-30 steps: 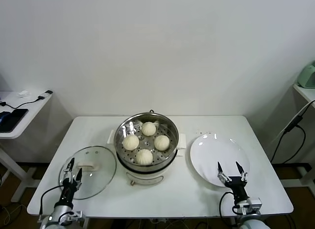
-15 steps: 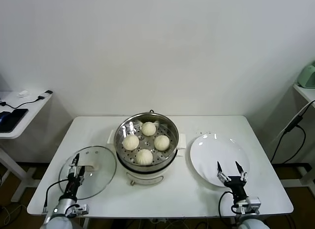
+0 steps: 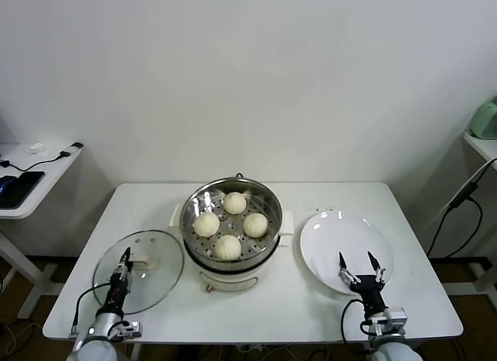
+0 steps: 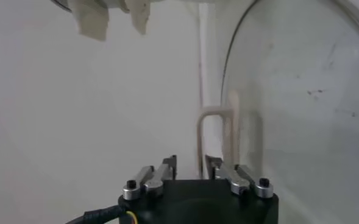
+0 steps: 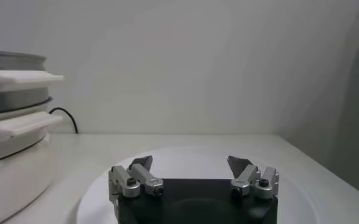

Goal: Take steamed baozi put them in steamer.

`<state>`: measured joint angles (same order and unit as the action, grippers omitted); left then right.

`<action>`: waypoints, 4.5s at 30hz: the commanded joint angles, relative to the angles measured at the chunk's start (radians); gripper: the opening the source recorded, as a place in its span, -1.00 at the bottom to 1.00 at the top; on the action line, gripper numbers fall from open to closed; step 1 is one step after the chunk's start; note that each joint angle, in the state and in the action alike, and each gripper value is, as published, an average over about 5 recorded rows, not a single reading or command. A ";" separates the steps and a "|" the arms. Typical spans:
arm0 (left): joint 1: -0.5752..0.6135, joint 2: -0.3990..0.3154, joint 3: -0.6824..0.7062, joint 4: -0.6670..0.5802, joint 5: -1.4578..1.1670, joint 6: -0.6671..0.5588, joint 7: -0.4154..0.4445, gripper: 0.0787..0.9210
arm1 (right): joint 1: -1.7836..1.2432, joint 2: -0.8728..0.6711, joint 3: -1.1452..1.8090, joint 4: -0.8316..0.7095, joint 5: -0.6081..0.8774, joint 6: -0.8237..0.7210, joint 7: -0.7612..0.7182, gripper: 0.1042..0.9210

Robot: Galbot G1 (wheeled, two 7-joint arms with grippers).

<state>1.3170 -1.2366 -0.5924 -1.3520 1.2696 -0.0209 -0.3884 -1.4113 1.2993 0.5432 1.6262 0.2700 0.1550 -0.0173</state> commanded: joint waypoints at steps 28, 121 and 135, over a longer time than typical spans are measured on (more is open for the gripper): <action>0.120 0.190 -0.043 -0.782 -0.329 0.428 0.445 -0.86 | -0.015 -0.005 -0.022 0.073 -0.053 -0.048 0.026 0.76; -0.067 -0.082 0.521 -0.798 -0.511 0.488 0.351 0.44 | -0.056 0.023 -0.011 0.056 -0.048 0.093 0.054 0.76; 0.166 -0.030 -0.089 -0.763 -1.684 0.042 0.238 0.77 | -0.085 -0.010 -0.033 0.091 0.004 0.154 0.047 0.76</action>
<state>1.2940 -1.3307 -0.2693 -2.1293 0.5321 0.3594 -0.0527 -1.4859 1.3058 0.5283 1.7056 0.2390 0.2701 0.0330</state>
